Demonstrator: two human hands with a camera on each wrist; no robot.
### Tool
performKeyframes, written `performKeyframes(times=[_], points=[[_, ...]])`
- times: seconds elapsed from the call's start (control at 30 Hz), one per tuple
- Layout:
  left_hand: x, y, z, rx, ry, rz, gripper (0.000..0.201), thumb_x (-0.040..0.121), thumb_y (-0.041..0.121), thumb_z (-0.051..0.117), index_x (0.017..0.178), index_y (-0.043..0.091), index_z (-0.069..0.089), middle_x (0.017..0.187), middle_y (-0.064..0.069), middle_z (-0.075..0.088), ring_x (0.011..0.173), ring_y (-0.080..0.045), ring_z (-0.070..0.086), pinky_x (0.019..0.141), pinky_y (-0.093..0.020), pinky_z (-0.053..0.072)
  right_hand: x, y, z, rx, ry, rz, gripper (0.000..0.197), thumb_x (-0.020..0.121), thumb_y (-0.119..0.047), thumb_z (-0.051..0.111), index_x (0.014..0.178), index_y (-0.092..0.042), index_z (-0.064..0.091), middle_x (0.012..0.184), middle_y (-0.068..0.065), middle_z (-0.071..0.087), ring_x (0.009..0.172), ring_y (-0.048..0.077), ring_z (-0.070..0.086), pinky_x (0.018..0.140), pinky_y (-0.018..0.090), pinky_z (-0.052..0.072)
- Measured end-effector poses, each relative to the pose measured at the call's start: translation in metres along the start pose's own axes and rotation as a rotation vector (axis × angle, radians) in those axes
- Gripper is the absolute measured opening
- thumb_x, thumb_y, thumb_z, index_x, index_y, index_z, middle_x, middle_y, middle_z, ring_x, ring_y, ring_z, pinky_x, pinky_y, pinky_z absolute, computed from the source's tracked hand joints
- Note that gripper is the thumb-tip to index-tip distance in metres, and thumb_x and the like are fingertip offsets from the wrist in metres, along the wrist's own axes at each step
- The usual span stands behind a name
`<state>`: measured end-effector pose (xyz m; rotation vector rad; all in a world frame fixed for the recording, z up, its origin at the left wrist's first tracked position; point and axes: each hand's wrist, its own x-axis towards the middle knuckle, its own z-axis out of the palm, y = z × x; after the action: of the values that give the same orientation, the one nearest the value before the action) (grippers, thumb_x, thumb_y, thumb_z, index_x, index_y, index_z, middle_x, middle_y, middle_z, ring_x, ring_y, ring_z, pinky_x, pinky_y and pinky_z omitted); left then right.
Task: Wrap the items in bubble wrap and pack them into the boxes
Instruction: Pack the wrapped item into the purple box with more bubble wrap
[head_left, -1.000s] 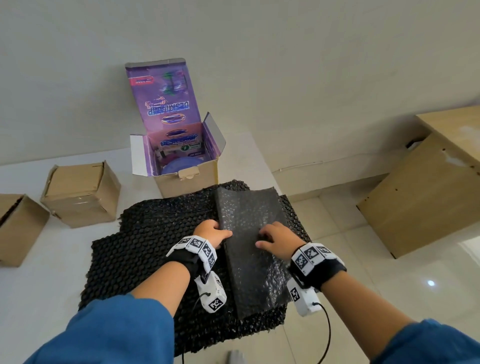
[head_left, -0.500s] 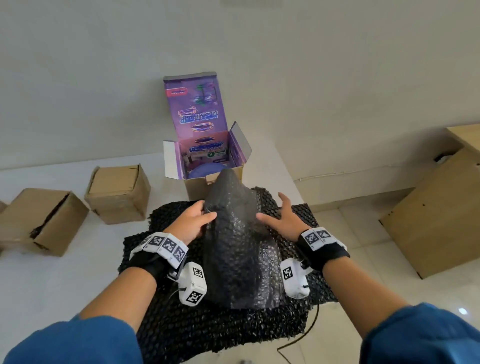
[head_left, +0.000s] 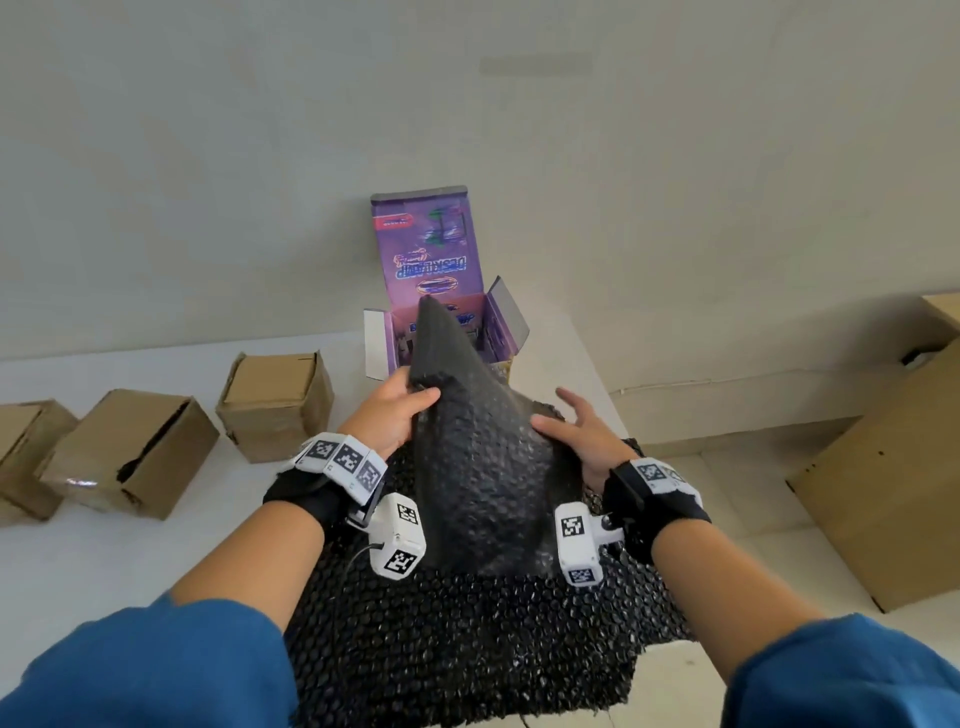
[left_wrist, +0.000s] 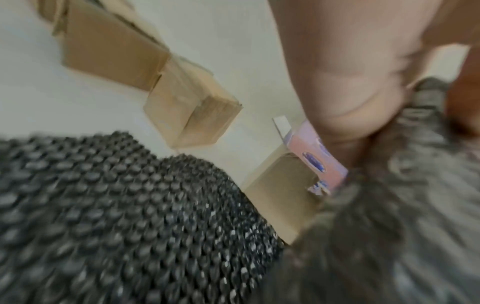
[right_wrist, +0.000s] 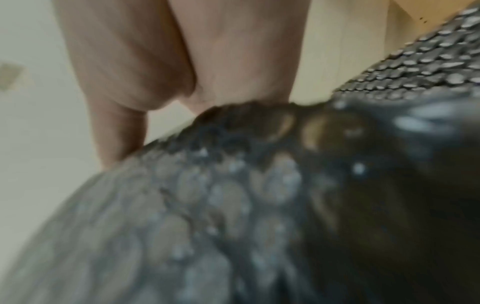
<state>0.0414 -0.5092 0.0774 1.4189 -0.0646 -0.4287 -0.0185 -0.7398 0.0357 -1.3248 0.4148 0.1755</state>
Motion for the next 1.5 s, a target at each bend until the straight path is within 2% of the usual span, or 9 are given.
performKeyframes(times=[0.13, 0.27, 0.4, 0.5, 0.6, 0.87, 1.2, 1.37, 1.5], points=[[0.009, 0.011, -0.008, 0.388, 0.232, 0.133, 0.050, 0.086, 0.006, 0.064, 0.116, 0.021, 0.026, 0.100, -0.007, 0.059, 0.082, -0.016, 0.060, 0.078, -0.032, 0.050, -0.005, -0.035, 0.000, -0.026, -0.006, -0.259, 0.063, 0.083, 0.012, 0.059, 0.132, -0.023, 0.042, 0.097, 0.020, 0.067, 0.078, 0.026, 0.069, 0.072, 0.040, 0.059], [0.010, 0.022, -0.011, 0.651, 0.108, 0.267, 0.052, 0.078, 0.011, 0.074, 0.118, 0.030, 0.046, 0.121, -0.005, 0.058, 0.109, -0.022, 0.059, 0.100, -0.040, 0.046, -0.003, -0.060, -0.003, -0.572, -0.009, -0.492, 0.047, 0.081, 0.005, 0.065, 0.123, -0.013, 0.058, 0.117, 0.005, 0.063, 0.108, 0.016, 0.058, 0.104, 0.033, 0.043], [0.010, 0.033, -0.012, 0.905, 0.080, 0.224, 0.084, 0.066, 0.025, 0.085, 0.138, 0.020, 0.042, 0.136, -0.007, 0.042, 0.127, -0.020, 0.041, 0.110, -0.033, 0.031, 0.001, -0.078, -0.003, -0.892, -0.108, -0.471, 0.066, 0.072, -0.013, 0.081, 0.132, -0.015, 0.053, 0.126, 0.004, 0.055, 0.117, 0.015, 0.051, 0.100, 0.019, 0.036], [0.013, 0.043, -0.017, 1.074, 0.113, 0.299, 0.067, 0.066, 0.028, 0.084, 0.126, 0.018, 0.055, 0.121, -0.009, 0.047, 0.115, -0.021, 0.046, 0.094, -0.024, 0.034, 0.008, -0.088, 0.004, -1.081, -0.007, -0.644, 0.040, 0.071, -0.018, 0.081, 0.109, -0.014, 0.068, 0.100, 0.003, 0.055, 0.100, 0.016, 0.051, 0.079, 0.008, 0.034], [0.031, 0.052, -0.032, 1.071, 0.192, 0.426, 0.032, 0.067, 0.031, 0.083, 0.091, 0.016, 0.069, 0.098, -0.005, 0.049, 0.098, -0.018, 0.047, 0.085, -0.026, 0.036, 0.023, -0.099, 0.011, -1.031, 0.081, -0.781, 0.021, 0.071, -0.021, 0.081, 0.088, -0.014, 0.071, 0.100, 0.006, 0.052, 0.101, 0.017, 0.046, 0.088, 0.023, 0.038], [0.079, 0.066, -0.059, 0.365, 0.091, 0.107, 0.051, 0.081, 0.027, 0.072, 0.120, 0.018, 0.040, 0.114, -0.004, 0.061, 0.106, -0.017, 0.060, 0.100, -0.039, 0.045, 0.080, -0.131, 0.047, -0.720, 0.180, -0.592, 0.024, 0.087, -0.026, 0.066, 0.094, -0.014, 0.046, 0.081, -0.005, 0.051, 0.078, 0.018, 0.049, 0.061, 0.023, 0.036], [0.142, 0.046, -0.068, 0.484, 0.379, 0.163, 0.038, 0.084, 0.009, 0.068, 0.107, 0.016, 0.038, 0.104, -0.009, 0.056, 0.092, -0.026, 0.058, 0.073, -0.025, 0.043, 0.147, -0.132, 0.061, -0.704, 0.192, -0.482, 0.091, 0.065, -0.026, 0.086, 0.132, -0.020, 0.026, 0.121, 0.013, 0.045, 0.108, 0.025, 0.051, 0.094, 0.037, 0.044], [0.159, 0.040, -0.072, 0.793, 0.149, 0.129, 0.057, 0.076, 0.021, 0.077, 0.126, 0.013, 0.051, 0.126, -0.007, 0.047, 0.118, -0.020, 0.049, 0.097, -0.022, 0.036, 0.164, -0.120, 0.060, -0.996, 0.171, -0.403, 0.041, 0.068, -0.013, 0.081, 0.101, -0.018, 0.057, 0.105, 0.008, 0.054, 0.108, 0.028, 0.050, 0.082, 0.020, 0.033], [0.161, 0.039, -0.067, 1.148, -0.027, 0.094, 0.078, 0.071, 0.030, 0.080, 0.137, 0.013, 0.042, 0.134, -0.011, 0.030, 0.123, -0.026, 0.043, 0.108, -0.031, 0.033, 0.166, -0.110, 0.068, -1.102, 0.177, -0.413, 0.041, 0.074, -0.008, 0.075, 0.113, -0.008, 0.063, 0.113, 0.009, 0.044, 0.109, 0.027, 0.047, 0.082, 0.008, 0.025]])
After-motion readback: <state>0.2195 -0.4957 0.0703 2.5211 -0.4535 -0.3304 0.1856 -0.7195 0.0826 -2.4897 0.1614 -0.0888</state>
